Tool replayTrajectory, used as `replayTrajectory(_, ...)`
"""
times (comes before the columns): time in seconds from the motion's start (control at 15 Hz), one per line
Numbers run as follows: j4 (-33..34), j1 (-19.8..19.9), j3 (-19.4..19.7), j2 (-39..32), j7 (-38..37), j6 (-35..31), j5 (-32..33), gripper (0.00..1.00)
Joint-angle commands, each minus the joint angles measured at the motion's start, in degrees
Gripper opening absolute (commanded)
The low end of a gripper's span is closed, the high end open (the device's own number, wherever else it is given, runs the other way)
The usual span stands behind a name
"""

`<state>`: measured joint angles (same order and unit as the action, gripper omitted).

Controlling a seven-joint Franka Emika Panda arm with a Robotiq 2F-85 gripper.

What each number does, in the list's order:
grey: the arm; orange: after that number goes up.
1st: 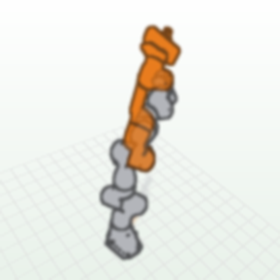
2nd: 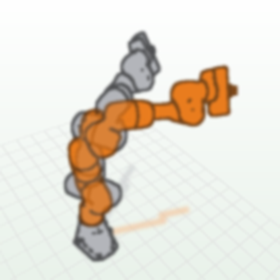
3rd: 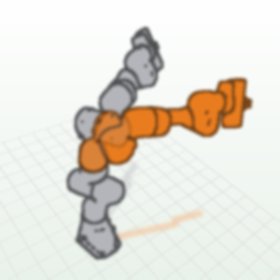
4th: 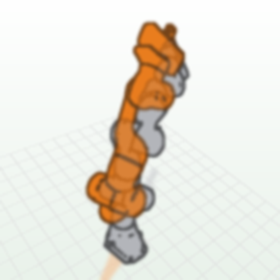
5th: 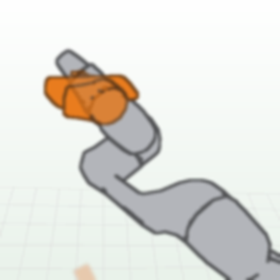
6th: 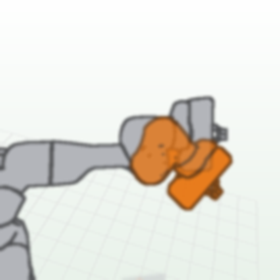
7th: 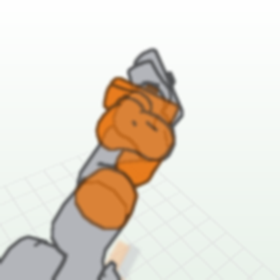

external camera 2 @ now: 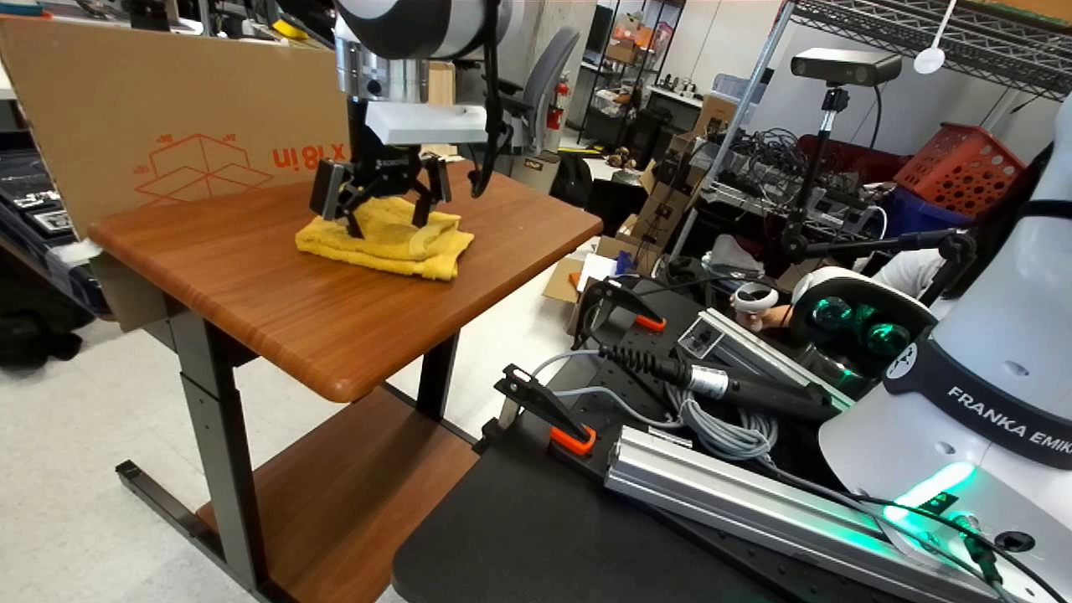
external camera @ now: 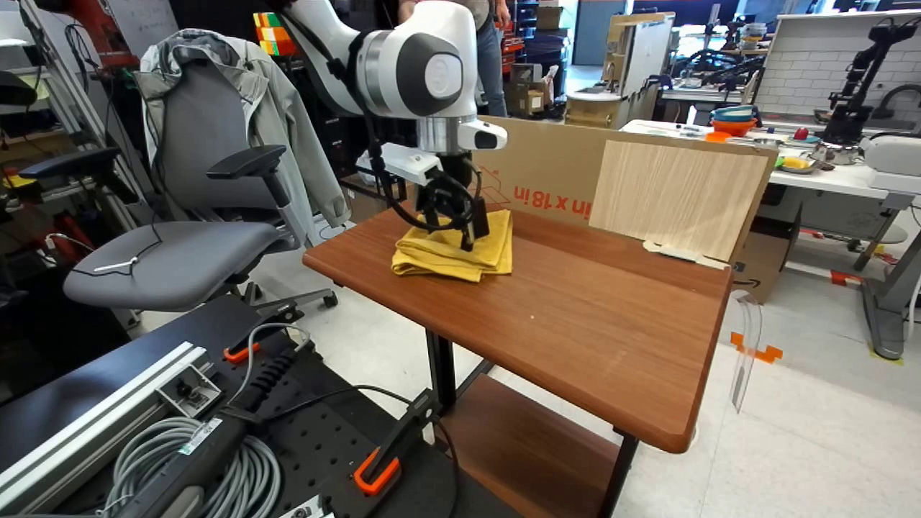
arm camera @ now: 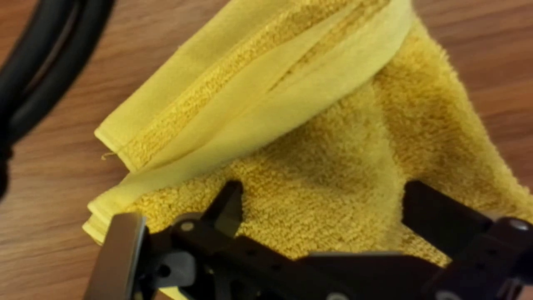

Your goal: Wipe the table with the yellow towel

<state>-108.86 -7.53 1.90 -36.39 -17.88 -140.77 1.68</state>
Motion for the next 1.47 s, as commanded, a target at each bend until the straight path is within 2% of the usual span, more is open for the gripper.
replayTrajectory(0.0,3.25,3.70,3.74,-2.46,0.61,0.38,-0.58,1.00)
replayTrajectory(0.33,5.35,11.61,8.70,-5.40,0.02,1.72,-2.01,1.00)
replayTrajectory(0.67,7.17,17.36,10.74,-7.35,-0.58,5.36,-4.20,1.00)
replayTrajectory(0.93,5.62,18.00,11.56,-5.92,-0.70,6.17,-3.47,1.00)
replayTrajectory(1.27,11.14,16.31,11.53,-10.36,-5.74,5.81,-3.85,1.00)
replayTrajectory(1.4,15.96,14.49,12.13,-13.75,-10.33,6.11,-3.51,1.00)
